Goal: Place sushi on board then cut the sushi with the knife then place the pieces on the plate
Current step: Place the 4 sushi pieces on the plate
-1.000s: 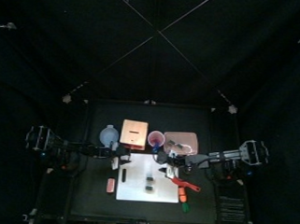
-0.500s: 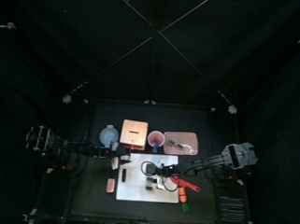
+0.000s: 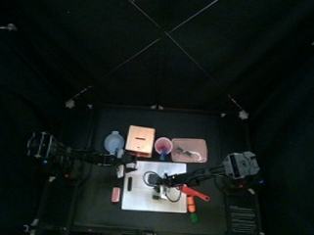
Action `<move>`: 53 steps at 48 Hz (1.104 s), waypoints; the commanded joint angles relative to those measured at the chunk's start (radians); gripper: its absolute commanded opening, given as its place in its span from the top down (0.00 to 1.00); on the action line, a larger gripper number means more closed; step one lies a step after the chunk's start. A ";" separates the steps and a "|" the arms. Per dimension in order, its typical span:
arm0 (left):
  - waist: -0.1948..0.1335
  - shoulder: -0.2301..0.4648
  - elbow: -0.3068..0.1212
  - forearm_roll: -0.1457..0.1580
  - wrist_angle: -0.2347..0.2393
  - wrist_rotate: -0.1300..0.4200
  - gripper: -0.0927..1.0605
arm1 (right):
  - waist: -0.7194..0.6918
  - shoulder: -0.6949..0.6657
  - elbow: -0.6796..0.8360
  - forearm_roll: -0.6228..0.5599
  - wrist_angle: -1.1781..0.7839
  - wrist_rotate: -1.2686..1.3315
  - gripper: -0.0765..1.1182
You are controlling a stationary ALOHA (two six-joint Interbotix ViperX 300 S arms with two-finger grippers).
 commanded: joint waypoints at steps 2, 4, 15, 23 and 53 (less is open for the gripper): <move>0.000 -0.002 -0.009 -0.002 -0.005 0.000 0.22 | -0.003 -0.029 -0.021 -0.014 -0.002 0.002 0.40; 0.000 -0.002 -0.009 -0.002 -0.005 -0.002 0.22 | -0.006 -0.038 -0.017 -0.015 0.000 0.003 0.45; 0.000 0.000 -0.009 -0.002 -0.005 -0.002 0.22 | -0.049 -0.163 0.054 -0.012 0.046 0.005 0.50; 0.000 0.000 -0.008 -0.002 -0.005 -0.002 0.22 | -0.146 -0.327 0.181 -0.002 0.077 0.006 0.50; 0.006 0.005 -0.014 -0.002 -0.005 -0.002 0.22 | -0.689 -0.505 0.414 -0.138 0.098 0.003 0.50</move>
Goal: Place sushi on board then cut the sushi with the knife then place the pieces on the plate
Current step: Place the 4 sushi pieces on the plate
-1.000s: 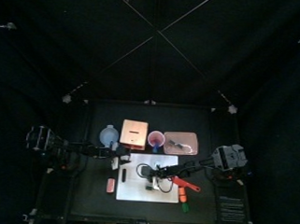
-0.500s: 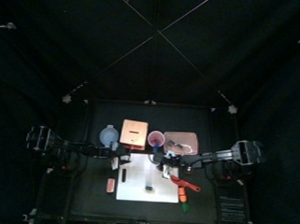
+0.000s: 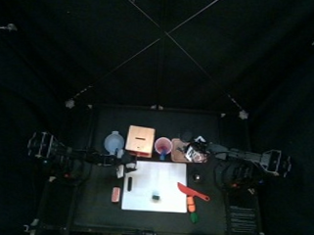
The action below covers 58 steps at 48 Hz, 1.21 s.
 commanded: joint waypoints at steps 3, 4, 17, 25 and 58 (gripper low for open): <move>0.005 -0.003 -0.015 -0.003 -0.005 0.000 0.22 | -0.084 0.021 0.025 -0.035 -0.002 -0.003 0.50; 0.005 -0.003 -0.015 -0.003 -0.005 0.000 0.22 | -0.092 0.028 0.032 -0.035 -0.002 -0.003 0.50; 0.015 0.005 -0.018 -0.009 -0.005 0.005 0.22 | -0.137 0.043 0.081 -0.028 -0.041 -0.003 0.46; 0.017 0.005 -0.018 -0.009 -0.005 0.002 0.22 | -0.137 0.044 0.094 -0.006 -0.048 -0.003 0.38; 0.017 0.005 -0.025 -0.009 -0.005 0.002 0.22 | 0.141 -0.149 0.005 0.130 0.075 -0.005 0.30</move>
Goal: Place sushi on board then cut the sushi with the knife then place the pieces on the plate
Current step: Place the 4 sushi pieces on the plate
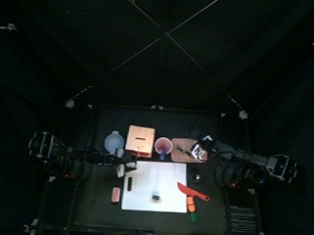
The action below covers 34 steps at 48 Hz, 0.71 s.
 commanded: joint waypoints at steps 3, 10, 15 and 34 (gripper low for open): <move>0.002 -0.003 -0.023 -0.002 -0.003 -0.003 0.22 | 0.219 -0.018 -0.064 0.080 -0.029 0.000 0.30; -0.002 -0.003 -0.025 -0.002 -0.003 -0.003 0.22 | 0.407 0.020 -0.104 0.118 -0.160 0.003 0.30; -0.002 -0.003 -0.028 -0.002 -0.005 -0.003 0.22 | 0.491 0.077 -0.137 0.137 -0.215 0.003 0.30; -0.005 -0.003 -0.031 -0.023 -0.005 -0.005 0.22 | 0.634 0.379 -0.336 0.152 -0.221 -0.002 0.22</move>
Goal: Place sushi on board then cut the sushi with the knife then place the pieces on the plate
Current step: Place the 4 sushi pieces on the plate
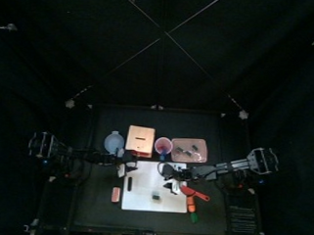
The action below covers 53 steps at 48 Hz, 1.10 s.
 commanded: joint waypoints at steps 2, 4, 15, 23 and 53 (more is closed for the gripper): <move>-0.002 -0.003 -0.020 -0.006 -0.006 0.000 0.22 | 0.032 0.064 -0.078 0.006 0.026 -0.002 0.19; -0.002 -0.003 -0.018 -0.006 -0.006 0.000 0.22 | 0.043 0.091 -0.100 0.006 0.040 -0.003 0.14; -0.003 -0.003 -0.017 -0.006 -0.005 0.003 0.22 | 0.081 0.176 -0.201 -0.005 0.055 -0.005 0.09; -0.003 -0.003 -0.014 -0.005 -0.006 0.006 0.22 | 0.089 0.241 -0.249 -0.026 0.064 -0.005 0.09; -0.003 -0.003 0.000 -0.006 -0.005 0.006 0.22 | 0.055 0.255 -0.255 -0.063 0.126 -0.002 0.42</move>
